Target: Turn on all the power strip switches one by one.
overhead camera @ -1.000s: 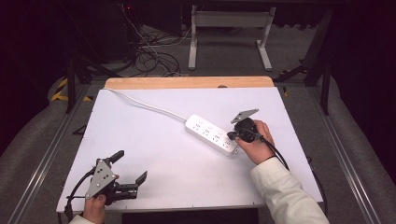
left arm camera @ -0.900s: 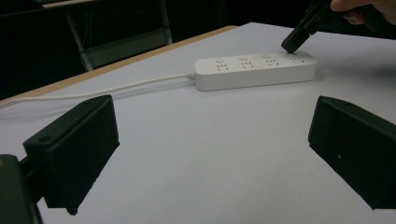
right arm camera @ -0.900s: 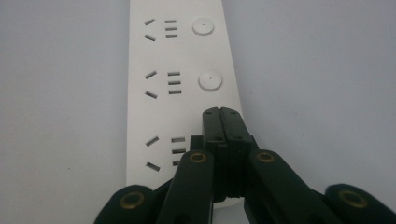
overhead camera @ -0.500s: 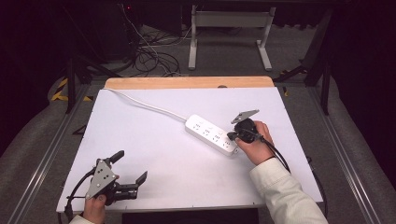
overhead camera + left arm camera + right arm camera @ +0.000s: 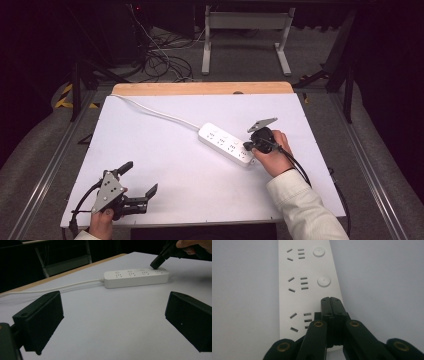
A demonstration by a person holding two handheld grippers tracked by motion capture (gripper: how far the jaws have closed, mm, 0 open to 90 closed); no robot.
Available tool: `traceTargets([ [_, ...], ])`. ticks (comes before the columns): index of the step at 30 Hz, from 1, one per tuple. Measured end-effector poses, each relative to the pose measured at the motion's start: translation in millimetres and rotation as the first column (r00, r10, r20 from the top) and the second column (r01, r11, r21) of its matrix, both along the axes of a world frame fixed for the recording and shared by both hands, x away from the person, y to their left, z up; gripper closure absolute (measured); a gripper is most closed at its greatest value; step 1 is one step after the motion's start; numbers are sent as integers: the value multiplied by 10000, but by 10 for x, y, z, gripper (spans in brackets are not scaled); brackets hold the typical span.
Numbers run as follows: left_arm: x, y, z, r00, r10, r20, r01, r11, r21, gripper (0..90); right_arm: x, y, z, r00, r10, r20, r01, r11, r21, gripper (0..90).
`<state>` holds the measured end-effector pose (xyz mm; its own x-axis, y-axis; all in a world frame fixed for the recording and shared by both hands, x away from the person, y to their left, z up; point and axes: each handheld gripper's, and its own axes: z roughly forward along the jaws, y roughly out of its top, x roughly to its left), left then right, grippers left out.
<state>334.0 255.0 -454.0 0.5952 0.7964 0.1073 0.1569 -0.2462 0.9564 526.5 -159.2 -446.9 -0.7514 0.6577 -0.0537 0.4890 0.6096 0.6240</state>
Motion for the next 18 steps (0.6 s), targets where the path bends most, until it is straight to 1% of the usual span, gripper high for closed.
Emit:
traceTargets([
  [2, 4, -2, -2, 10000, -17, 17, 17, 10000, -6, 21, -1, 2, 0, 10000, -14, -4, 14, 10000, -18, 900],
  [5, 0, -3, 0, 10000, -20, 3, 20, 10000, -7, 21, 8, -12, -8, 9999, -84, -111, 86, 9999, 135, 900],
  [9, 2, -2, -1, 10000, -18, 10, 18, 10000, -12, 21, -14, 17, -12, 9999, -151, 33, 151, 9999, -75, 900],
  [12, -1, 2, 2, 10000, -45, 39, 45, 10000, 40, 21, -3, 0, -16, 9998, -177, -71, 178, 9998, 91, 900],
  [14, 1, 0, 1, 10000, -22, -5, 22, 10000, 11, 21, 10, 0, -6, 9999, -99, -139, 100, 9999, 93, 900],
  [15, 3, -1, 0, 10000, 1, 5, -1, 10000, -31, 21, 10, -2, 8, 9999, -66, -87, 68, 9997, 247, 900],
  [16, 3, -1, 0, 10000, 1, 5, -1, 10000, -31, 21, 1, -4, 27, 9999, -111, 93, 108, 9995, 280, 900],
  [17, 8, 1, 0, 10000, 17, 3, -17, 10000, -42, 20, -15, -7, 57, 9992, -114, 394, 96, 9989, 455, 900],
  [18, 11, 4, 0, 10000, 20, -11, -20, 10000, -12, 21, -29, -16, 97, 9983, -107, 570, 59, 9964, 846, 900],
])
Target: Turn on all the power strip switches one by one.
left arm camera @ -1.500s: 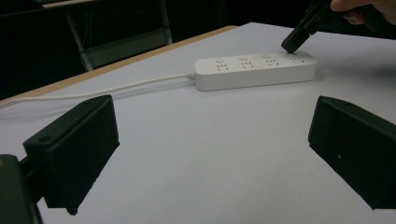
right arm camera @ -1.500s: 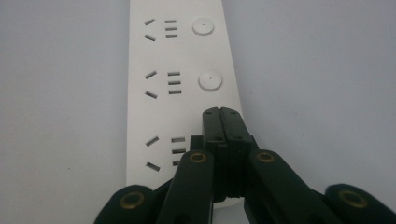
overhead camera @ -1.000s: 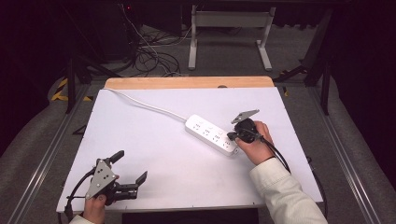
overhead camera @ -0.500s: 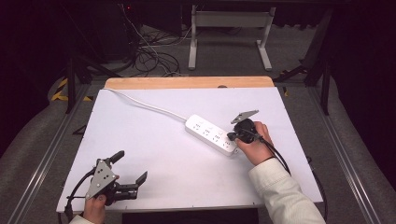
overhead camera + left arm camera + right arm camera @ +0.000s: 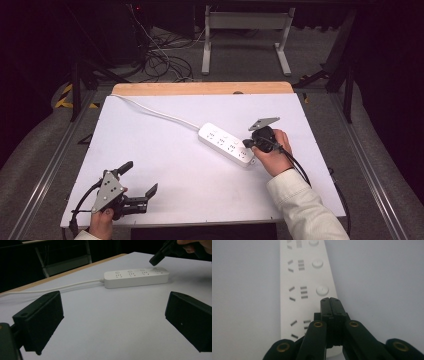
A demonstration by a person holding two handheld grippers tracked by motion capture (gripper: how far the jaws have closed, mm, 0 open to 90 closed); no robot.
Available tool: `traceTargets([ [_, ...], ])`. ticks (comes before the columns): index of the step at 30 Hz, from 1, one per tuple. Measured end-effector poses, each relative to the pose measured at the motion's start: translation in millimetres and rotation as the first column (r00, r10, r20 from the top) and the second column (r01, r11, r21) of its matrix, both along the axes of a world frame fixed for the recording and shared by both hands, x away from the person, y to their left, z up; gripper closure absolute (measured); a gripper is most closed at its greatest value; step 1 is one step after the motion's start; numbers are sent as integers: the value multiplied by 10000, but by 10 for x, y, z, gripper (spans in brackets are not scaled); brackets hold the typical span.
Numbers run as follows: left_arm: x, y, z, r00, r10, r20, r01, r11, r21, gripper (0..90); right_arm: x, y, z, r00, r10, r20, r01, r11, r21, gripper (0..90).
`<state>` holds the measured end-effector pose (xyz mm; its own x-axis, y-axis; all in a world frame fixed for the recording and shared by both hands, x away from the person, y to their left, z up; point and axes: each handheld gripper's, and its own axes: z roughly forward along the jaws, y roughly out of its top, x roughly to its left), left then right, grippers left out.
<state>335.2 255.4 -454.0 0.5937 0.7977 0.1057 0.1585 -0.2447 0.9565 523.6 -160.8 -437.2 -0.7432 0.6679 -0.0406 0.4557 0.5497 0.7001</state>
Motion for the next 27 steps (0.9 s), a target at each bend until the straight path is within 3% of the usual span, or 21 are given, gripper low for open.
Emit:
traceTargets([
  [2, 10, -3, -4, 10000, 17, -14, -17, 10000, -20, 21, -21, 1, 82, 9996, 171, 220, -181, 9988, 464, 900],
  [11, 9, -11, -2, 10000, -23, 9, 23, 10000, -5, 21, -91, -31, 232, 9967, 459, 668, -513, 9954, 813, 900],
  [19, 28, -14, -1, 10000, -57, 6, 57, 10000, 7, 21, -106, 144, 418, 9933, 795, 842, -856, 9938, 713, 900],
  [24, 43, -26, 1, 9999, -154, -6, 154, 9999, -19, 21, -35, 306, 433, 9944, 873, 600, -884, 9959, 168, 900],
  [27, 52, -25, 2, 9999, -167, 21, 167, 9999, -45, 21, 23, 380, 437, 9946, 933, 455, -945, 9952, 246, 900],
])
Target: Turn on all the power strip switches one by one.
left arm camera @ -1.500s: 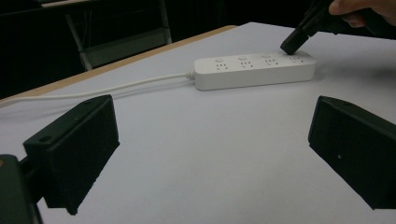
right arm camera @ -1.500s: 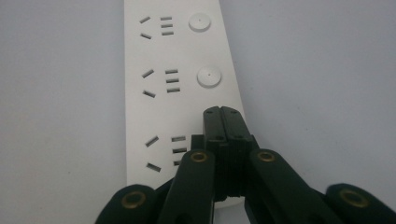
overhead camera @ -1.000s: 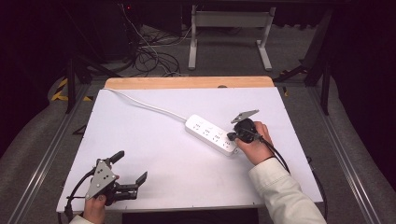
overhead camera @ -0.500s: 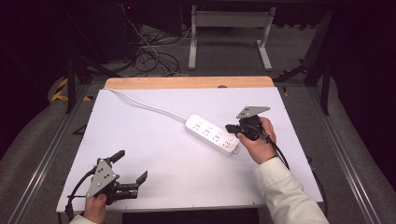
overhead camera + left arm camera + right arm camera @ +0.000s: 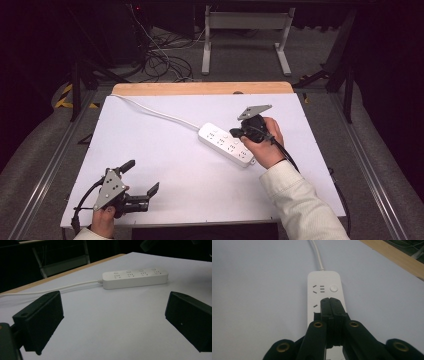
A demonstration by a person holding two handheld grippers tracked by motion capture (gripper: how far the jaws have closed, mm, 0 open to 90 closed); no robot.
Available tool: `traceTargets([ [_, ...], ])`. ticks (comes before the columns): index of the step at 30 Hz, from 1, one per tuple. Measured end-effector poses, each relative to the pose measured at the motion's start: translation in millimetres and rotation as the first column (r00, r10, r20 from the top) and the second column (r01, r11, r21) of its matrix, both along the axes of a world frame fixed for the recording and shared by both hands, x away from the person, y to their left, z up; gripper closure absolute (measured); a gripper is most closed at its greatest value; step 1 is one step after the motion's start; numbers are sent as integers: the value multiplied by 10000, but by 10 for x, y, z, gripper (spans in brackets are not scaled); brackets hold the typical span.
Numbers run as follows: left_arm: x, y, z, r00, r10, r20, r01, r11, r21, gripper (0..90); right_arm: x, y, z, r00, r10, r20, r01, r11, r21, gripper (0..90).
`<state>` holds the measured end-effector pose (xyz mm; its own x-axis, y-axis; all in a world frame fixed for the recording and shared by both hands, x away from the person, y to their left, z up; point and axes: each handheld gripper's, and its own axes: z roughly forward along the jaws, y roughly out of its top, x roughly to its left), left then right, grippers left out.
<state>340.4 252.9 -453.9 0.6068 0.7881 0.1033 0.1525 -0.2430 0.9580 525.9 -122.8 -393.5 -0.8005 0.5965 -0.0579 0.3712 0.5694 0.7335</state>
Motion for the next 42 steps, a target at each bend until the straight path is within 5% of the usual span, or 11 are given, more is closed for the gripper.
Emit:
traceTargets([
  [18, 4, -1, 1, 10000, -42, 40, 42, 10000, 49, 21, 179, 8, -180, 9982, -284, -525, 275, 9995, -183, 900],
  [42, 10, -4, -1, 9999, -24, -127, 26, 9999, 142, 21, 293, 11, -376, 9903, -473, -1308, 305, 9914, -1276, 900],
])
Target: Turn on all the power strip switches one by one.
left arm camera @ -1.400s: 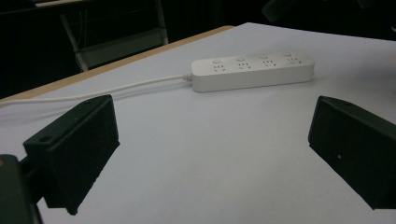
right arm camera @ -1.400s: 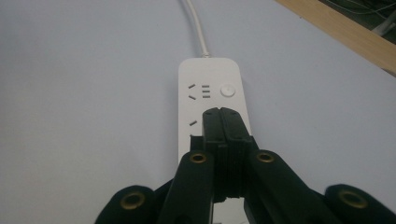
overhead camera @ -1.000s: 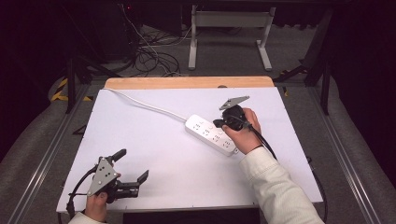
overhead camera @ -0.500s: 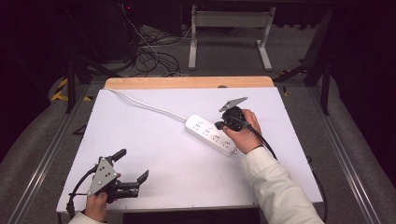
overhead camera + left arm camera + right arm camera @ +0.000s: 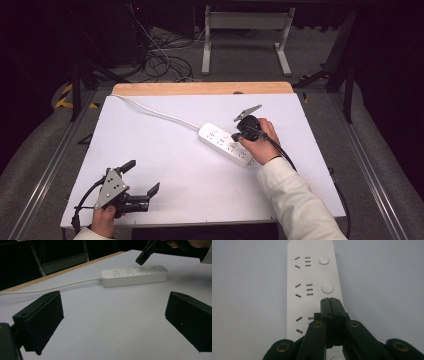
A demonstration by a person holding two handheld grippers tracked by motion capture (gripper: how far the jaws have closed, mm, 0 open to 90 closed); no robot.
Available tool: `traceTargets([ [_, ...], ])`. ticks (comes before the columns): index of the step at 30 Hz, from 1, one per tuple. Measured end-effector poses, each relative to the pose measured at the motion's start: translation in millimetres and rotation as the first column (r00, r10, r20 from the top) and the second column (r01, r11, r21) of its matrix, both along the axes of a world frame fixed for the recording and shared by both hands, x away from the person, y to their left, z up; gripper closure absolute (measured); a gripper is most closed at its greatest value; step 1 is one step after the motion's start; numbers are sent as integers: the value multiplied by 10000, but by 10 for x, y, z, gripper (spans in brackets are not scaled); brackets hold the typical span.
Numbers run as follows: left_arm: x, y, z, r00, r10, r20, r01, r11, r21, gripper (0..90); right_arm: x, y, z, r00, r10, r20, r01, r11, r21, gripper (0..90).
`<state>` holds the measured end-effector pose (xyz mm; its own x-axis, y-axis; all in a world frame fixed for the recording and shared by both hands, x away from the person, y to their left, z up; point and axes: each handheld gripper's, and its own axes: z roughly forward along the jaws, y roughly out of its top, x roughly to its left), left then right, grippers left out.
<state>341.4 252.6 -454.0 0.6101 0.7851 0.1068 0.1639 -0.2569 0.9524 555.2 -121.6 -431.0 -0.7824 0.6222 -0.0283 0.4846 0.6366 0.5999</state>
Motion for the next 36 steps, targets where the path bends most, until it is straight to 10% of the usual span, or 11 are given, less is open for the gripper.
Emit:
traceTargets([
  [36, -1, -2, -1, 10000, -9, -16, 9, 10000, 42, 21, -38, -22, -133, 9992, -386, 82, 385, 9992, 96, 900],
])
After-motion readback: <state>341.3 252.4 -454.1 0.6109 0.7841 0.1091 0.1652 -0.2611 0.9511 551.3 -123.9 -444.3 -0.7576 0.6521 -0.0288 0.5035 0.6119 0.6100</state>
